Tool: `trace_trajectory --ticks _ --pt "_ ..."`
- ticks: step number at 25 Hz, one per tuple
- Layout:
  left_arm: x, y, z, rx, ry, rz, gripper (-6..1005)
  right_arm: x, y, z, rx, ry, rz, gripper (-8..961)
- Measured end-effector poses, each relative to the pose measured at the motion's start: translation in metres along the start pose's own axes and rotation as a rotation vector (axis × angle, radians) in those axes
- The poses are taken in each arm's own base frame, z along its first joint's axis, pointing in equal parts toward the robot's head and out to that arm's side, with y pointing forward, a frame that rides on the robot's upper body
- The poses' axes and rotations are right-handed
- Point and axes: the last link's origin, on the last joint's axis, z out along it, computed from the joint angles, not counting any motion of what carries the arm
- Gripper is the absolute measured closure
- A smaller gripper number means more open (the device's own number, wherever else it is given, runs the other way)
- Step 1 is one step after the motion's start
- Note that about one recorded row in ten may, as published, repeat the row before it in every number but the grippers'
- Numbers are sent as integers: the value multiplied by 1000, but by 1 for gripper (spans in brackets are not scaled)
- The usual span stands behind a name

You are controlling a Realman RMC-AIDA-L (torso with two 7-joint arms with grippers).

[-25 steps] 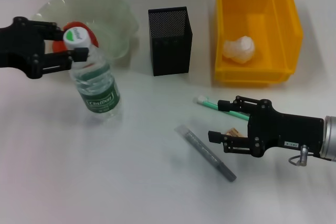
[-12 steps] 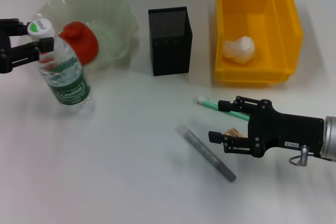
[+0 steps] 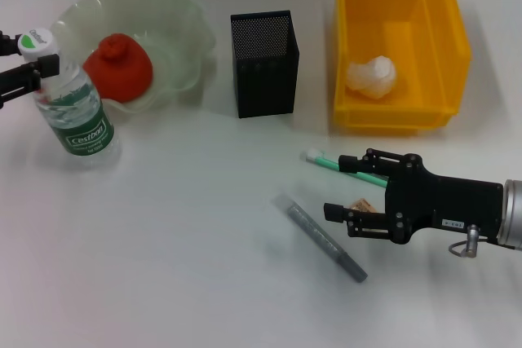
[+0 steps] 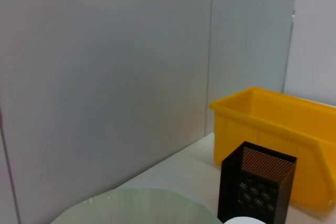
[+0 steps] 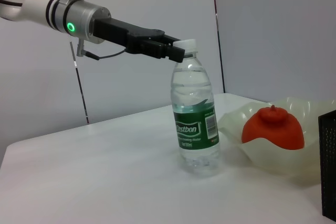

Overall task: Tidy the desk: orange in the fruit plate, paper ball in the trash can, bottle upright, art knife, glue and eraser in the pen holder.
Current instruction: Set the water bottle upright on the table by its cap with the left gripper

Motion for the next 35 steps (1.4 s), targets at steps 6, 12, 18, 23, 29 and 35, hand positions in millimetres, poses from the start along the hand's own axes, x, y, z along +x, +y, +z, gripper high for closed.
trace_trajectory --ticks 6,12,18,23,29,35 --pt "-5 -2 0 16 2 -13 547 -1 -1 0 -1 1 -2 187" --pt "-6 -4 -1 24 1 -8 546 -1 -1 0 -1 1 -1 187" --pt "-7 -4 -1 31 1 -8 545 -1 -2 0 -2 1 -2 187" --pt "-7 -5 -2 37 4 -11 544 -2 -2 0 -2 1 -2 187" --pt "-8 -5 -1 47 9 -17 543 -3 -2 1 -3 0 1 187" --pt "-9 -5 -1 47 5 -19 543 -3 -3 1 -2 1 4 187"
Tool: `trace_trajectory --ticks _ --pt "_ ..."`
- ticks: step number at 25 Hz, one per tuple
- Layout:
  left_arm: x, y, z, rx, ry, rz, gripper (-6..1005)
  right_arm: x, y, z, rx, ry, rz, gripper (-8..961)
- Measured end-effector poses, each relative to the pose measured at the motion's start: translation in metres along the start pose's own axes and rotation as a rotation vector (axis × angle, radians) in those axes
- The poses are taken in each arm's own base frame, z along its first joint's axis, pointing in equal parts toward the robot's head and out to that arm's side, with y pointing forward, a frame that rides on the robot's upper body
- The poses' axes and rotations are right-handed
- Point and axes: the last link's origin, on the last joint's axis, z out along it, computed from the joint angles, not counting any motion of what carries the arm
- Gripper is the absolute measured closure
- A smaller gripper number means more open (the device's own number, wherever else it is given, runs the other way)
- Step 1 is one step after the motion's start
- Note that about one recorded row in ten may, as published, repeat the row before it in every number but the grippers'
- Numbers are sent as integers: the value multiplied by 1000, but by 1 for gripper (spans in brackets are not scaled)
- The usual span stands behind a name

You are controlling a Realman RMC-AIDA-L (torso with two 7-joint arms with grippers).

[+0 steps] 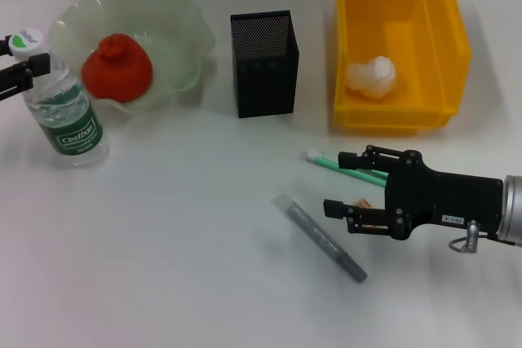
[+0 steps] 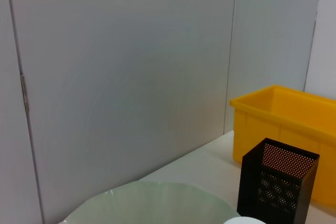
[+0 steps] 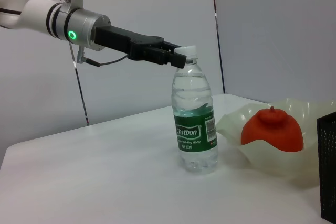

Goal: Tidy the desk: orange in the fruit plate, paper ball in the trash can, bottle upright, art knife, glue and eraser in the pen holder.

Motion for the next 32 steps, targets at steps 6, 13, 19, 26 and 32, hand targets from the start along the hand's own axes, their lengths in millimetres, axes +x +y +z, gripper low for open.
trace_trajectory --ticks 6,13,19,26,32 --pt "-4 0 1 -3 -1 -16 542 0 0 0 -2 1 0 187" --pt "-5 0 2 -2 -3 -17 540 0 0 0 -3 4 -1 187" --pt "-5 1 2 -2 -1 -11 540 1 1 -1 -3 5 -1 188" --pt "-6 1 2 -2 -3 -10 538 1 1 -1 -3 4 1 189" --pt "-6 2 1 -1 4 -14 474 1 1 0 -4 2 1 189"
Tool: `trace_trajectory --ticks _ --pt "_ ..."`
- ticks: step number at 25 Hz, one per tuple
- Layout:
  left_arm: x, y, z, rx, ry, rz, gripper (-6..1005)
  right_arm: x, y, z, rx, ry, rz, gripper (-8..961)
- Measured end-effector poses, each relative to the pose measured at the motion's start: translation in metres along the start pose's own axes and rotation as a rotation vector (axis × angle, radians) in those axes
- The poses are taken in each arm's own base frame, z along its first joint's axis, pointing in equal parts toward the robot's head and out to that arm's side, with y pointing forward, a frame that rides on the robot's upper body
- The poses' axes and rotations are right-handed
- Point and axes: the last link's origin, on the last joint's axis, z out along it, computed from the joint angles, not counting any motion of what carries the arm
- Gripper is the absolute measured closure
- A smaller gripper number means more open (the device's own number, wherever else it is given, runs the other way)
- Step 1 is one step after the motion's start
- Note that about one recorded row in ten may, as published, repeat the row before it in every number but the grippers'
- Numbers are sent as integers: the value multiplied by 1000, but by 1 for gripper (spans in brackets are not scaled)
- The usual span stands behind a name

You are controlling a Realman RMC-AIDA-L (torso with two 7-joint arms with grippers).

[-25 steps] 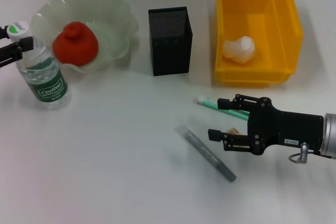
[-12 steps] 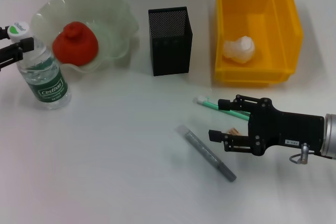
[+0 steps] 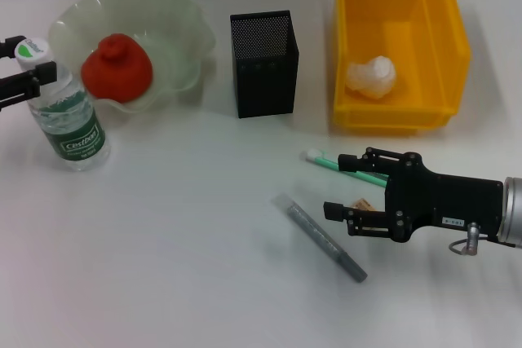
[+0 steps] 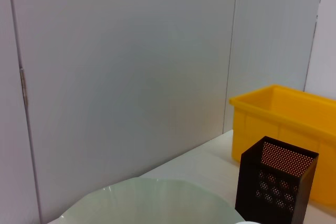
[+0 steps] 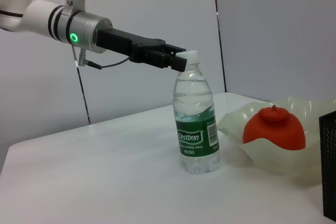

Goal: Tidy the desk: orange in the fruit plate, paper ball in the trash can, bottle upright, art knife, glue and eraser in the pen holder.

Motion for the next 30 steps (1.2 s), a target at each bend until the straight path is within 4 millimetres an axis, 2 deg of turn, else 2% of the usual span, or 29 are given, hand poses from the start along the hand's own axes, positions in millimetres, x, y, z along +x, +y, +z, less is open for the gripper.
trace_trajectory --ticks 6,11,16,19,24,30 --pt "1 1 0 -4 9 0 347 0 1 0 0 -1 2 189" --pt "12 1 -1 -3 92 -8 268 1 1 0 1 -1 3 189" --pt "34 10 -11 -90 337 -84 231 1 1 0 3 -3 4 190" --pt "38 24 -19 -241 456 -128 231 0 1 1 3 -5 4 190" --pt "30 47 -16 -409 484 -110 232 -2 0 1 -1 -7 7 190" --pt "2 72 2 -489 413 -54 232 -7 -4 2 -10 -10 33 190"
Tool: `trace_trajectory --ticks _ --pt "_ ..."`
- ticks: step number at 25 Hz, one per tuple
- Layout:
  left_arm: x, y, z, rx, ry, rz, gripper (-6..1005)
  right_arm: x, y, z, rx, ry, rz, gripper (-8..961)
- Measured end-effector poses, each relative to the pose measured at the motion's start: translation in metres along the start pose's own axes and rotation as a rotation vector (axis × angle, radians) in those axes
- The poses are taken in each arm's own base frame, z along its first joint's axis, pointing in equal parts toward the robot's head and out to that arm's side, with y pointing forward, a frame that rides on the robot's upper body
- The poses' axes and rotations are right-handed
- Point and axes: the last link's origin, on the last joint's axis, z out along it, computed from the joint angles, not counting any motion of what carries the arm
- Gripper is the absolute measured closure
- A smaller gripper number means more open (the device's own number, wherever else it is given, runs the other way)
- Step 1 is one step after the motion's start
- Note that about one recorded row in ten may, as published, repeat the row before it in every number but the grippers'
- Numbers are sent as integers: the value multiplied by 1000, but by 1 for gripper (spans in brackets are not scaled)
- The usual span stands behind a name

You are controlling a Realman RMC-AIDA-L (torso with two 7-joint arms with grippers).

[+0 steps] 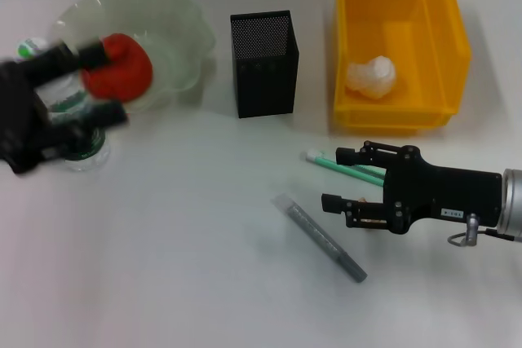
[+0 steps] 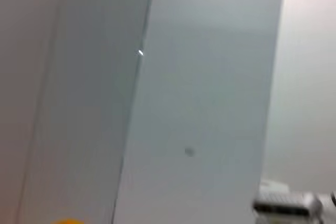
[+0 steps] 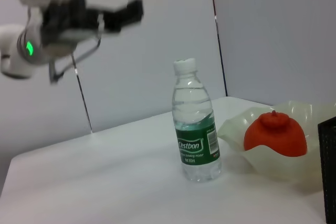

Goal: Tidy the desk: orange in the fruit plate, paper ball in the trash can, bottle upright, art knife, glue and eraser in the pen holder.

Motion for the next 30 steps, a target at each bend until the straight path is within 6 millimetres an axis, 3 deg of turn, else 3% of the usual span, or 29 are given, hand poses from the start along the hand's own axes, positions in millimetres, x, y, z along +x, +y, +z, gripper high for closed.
trace_trajectory --ticks 15,23,30 --pt "-96 23 22 1 -237 77 233 -19 -8 -5 -45 -5 88 191" --pt "-110 30 24 18 -250 74 234 -30 -15 -8 -44 9 110 192" --pt "-113 34 22 25 -240 69 234 -55 -26 -10 -74 171 104 192"
